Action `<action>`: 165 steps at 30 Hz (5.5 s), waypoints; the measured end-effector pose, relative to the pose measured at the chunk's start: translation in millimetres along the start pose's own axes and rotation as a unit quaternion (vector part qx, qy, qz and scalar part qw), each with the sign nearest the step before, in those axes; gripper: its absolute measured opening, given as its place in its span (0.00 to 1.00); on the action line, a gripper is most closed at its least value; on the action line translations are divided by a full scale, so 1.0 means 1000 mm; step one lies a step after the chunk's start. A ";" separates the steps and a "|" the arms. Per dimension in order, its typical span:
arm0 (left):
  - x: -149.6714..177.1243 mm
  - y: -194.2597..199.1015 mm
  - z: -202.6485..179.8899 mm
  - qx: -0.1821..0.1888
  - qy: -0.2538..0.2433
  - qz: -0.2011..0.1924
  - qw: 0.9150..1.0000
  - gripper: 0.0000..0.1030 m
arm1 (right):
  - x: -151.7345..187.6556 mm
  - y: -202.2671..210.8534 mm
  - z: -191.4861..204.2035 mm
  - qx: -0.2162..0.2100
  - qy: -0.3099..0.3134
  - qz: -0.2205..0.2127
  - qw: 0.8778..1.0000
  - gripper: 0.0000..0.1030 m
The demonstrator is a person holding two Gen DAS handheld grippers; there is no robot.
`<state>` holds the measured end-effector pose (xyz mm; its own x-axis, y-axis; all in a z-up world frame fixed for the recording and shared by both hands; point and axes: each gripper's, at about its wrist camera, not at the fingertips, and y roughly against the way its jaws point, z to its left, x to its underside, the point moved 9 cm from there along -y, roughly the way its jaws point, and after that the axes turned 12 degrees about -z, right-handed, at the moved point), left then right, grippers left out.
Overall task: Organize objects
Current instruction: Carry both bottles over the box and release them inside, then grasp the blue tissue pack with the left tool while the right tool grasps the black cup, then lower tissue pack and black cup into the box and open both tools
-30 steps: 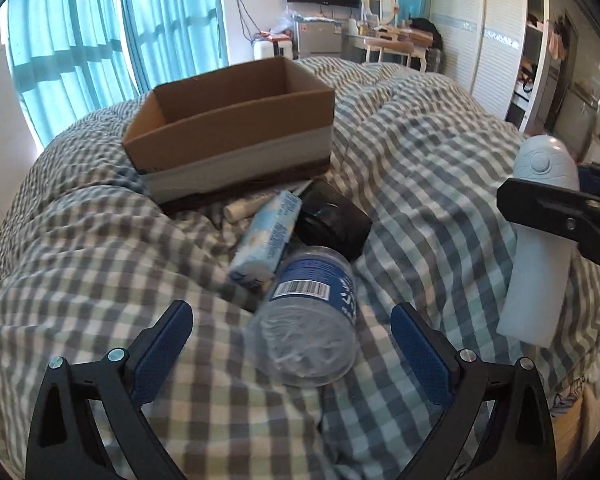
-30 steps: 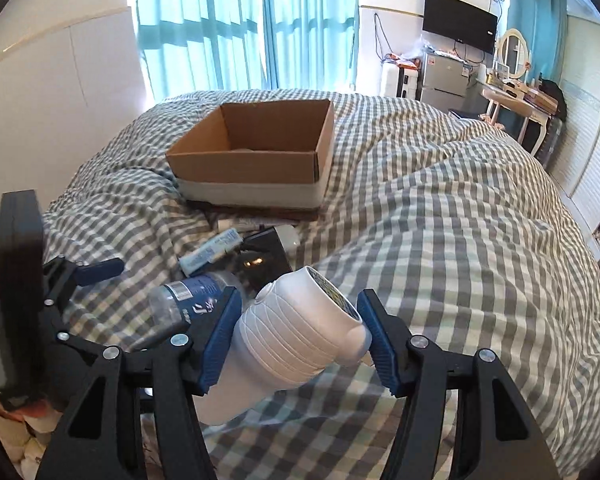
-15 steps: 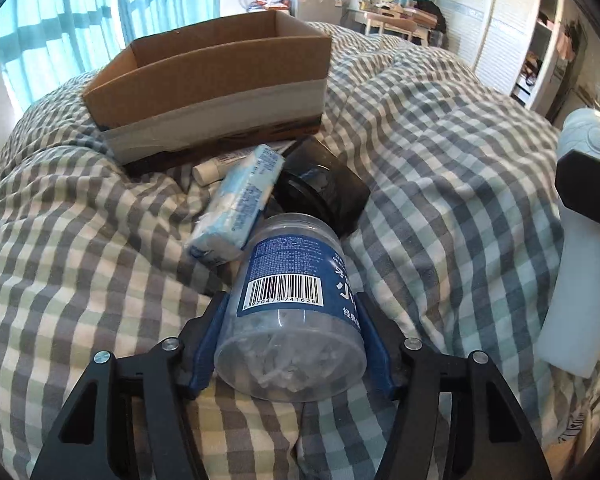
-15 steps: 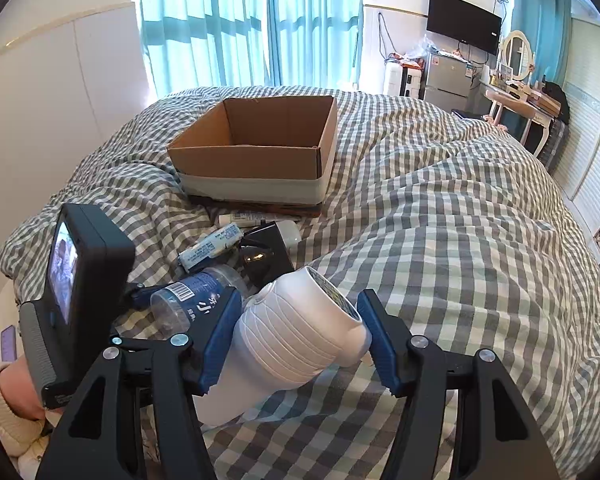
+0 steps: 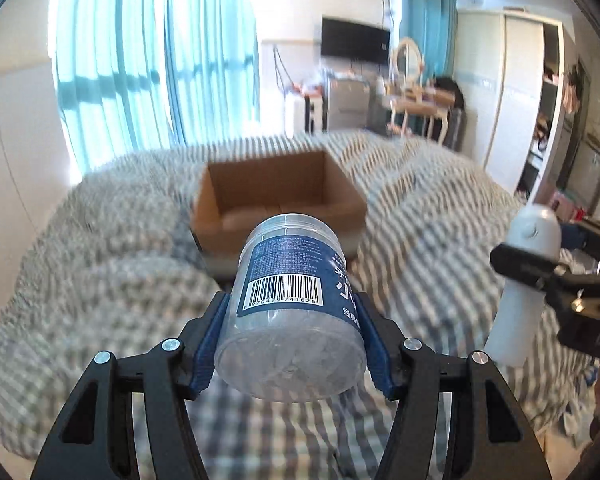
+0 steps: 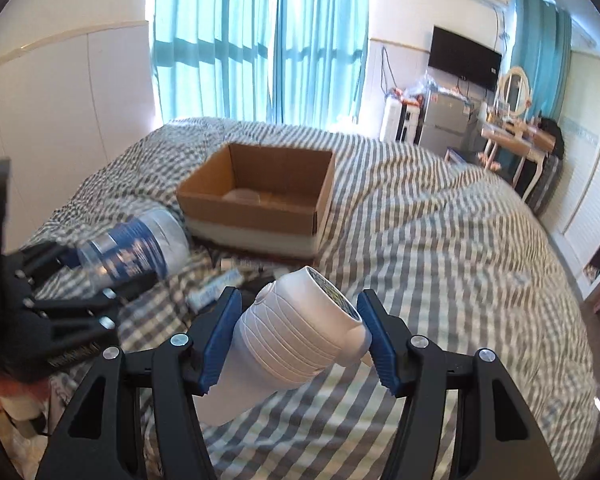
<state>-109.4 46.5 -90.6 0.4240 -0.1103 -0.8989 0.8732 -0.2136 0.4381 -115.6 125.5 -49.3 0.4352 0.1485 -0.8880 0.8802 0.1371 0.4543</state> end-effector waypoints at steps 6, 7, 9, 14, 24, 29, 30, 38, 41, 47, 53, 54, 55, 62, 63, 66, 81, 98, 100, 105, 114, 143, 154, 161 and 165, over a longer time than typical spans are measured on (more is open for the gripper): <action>-0.061 -0.016 0.026 -0.033 -0.009 -0.037 0.999 0.61 | -0.068 -0.015 0.003 -0.005 0.021 -0.043 0.999 0.58; -0.068 -0.019 0.029 -0.037 -0.010 -0.041 0.998 0.61 | -0.080 -0.020 0.004 -0.006 0.025 -0.049 0.998 0.58; -0.085 -0.032 0.039 -0.048 -0.009 -0.047 0.998 0.61 | -0.103 -0.032 0.007 -0.009 0.032 -0.060 0.998 0.58; -0.119 -0.068 0.060 -0.063 -0.007 -0.057 0.996 0.61 | -0.149 -0.081 0.013 -0.017 0.044 -0.064 0.997 0.58; -0.110 -0.173 0.078 -0.050 -0.009 -0.025 0.998 0.61 | -0.152 -0.230 -0.001 -0.016 0.043 0.010 0.999 0.58; -0.078 -0.231 0.076 -0.027 0.005 0.016 1.000 0.61 | -0.128 -0.292 -0.008 -0.032 0.021 0.047 0.998 0.58; -0.073 -0.238 0.076 -0.023 0.004 0.022 0.999 0.61 | -0.121 -0.300 -0.011 -0.035 0.022 0.053 0.998 0.58; -0.045 -0.265 0.070 -0.011 -0.011 0.047 0.999 0.61 | -0.094 -0.329 -0.009 -0.053 0.025 0.054 0.997 0.58; -0.046 -0.263 0.067 -0.001 -0.006 0.042 0.999 0.61 | -0.089 -0.335 -0.003 -0.068 0.020 0.059 0.996 0.59; -0.043 -0.260 0.064 -0.002 -0.018 0.050 0.999 0.68 | -0.090 -0.321 -0.001 -0.074 -0.006 0.050 0.996 0.63; -0.061 -0.225 0.056 -0.004 -0.022 0.030 0.999 0.87 | -0.119 -0.268 -0.015 -0.062 -0.037 0.009 0.997 0.75; -0.066 -0.218 0.055 -0.006 -0.021 0.026 0.999 0.88 | -0.126 -0.255 -0.017 -0.061 -0.038 0.001 0.997 0.75; -0.072 -0.209 0.055 -0.007 -0.020 0.021 1.000 0.90 | -0.130 -0.245 -0.017 -0.060 -0.037 -0.003 0.998 0.75; -0.114 -0.139 0.056 -0.037 -0.011 -0.018 0.999 0.95 | -0.167 -0.153 -0.022 -0.043 -0.016 -0.053 0.998 0.75; -0.117 -0.130 0.057 -0.042 -0.012 -0.021 0.999 0.96 | -0.171 -0.138 -0.022 -0.043 -0.014 -0.063 0.997 0.75; -0.123 -0.108 0.059 -0.054 -0.009 -0.029 0.998 0.96 | -0.178 -0.105 -0.019 -0.041 -0.005 -0.079 0.996 0.75; -0.066 -0.051 0.055 -0.082 0.010 -0.020 0.996 0.99 | -0.080 -0.052 0.008 -0.018 0.053 -0.058 0.997 0.82; 0.073 -0.109 0.008 0.004 -0.028 0.105 0.994 0.99 | 0.063 -0.132 -0.014 -0.048 -0.067 0.076 0.994 0.82; 0.081 -0.115 0.003 0.012 -0.031 0.119 0.992 0.99 | 0.064 -0.134 -0.017 -0.047 -0.076 0.078 0.993 0.82; 0.093 -0.127 -0.010 0.027 -0.029 0.145 0.989 0.78 | 0.065 -0.136 -0.014 -0.043 -0.070 0.082 0.993 0.82; 0.094 -0.126 -0.012 0.061 0.017 0.148 0.987 0.20 | 0.066 -0.138 -0.008 -0.035 -0.050 0.090 0.994 0.82; 0.066 -0.083 0.029 0.025 0.067 0.116 0.991 0.20 | 0.078 -0.153 0.056 -0.068 0.040 0.141 0.987 0.47; 0.046 -0.047 0.012 0.036 0.058 0.084 0.994 0.20 | 0.024 -0.095 0.064 -0.065 0.048 0.062 0.995 0.47; 0.011 -0.024 0.004 0.042 0.045 0.043 0.997 0.20 | -0.010 -0.057 0.061 -0.060 0.056 0.008 0.997 0.47; -0.020 -0.022 0.006 0.034 0.029 0.016 0.999 0.20 | -0.033 -0.047 0.059 -0.055 0.067 -0.015 0.996 0.47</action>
<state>-138.4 47.3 -82.4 0.4671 -0.0615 -0.8820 0.8411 -0.2769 0.4647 -160.4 56.7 -46.1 0.3733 0.2720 -0.8869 0.8632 0.2484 0.4395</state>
